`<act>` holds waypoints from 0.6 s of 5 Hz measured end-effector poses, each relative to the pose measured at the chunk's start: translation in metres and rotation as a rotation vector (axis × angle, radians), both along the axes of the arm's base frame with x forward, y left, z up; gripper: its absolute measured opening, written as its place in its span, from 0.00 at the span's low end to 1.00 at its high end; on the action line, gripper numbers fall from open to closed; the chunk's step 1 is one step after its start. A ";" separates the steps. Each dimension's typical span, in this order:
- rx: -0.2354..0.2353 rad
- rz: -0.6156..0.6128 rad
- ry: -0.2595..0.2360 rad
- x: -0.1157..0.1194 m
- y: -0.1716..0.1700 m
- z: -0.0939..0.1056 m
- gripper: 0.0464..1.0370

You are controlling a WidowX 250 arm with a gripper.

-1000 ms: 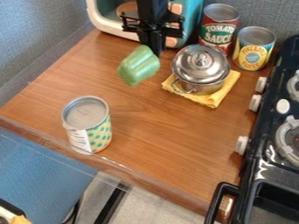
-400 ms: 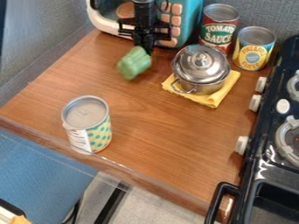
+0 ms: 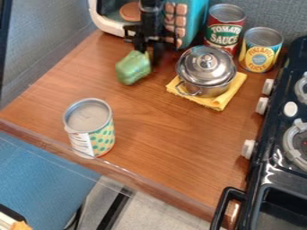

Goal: Move the green capsicum to the left side of the silver pot

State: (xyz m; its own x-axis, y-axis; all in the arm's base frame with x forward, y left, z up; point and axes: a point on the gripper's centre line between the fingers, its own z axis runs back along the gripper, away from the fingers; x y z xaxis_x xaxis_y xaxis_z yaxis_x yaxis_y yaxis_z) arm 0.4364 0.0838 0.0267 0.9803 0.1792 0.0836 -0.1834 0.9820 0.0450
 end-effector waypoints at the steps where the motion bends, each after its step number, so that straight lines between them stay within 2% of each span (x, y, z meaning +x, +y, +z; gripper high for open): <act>1: 0.018 -0.022 -0.086 -0.002 -0.002 0.037 0.89; 2: 0.000 -0.045 -0.107 -0.005 -0.006 0.051 0.97; 3: -0.001 -0.061 -0.123 -0.008 -0.008 0.063 0.97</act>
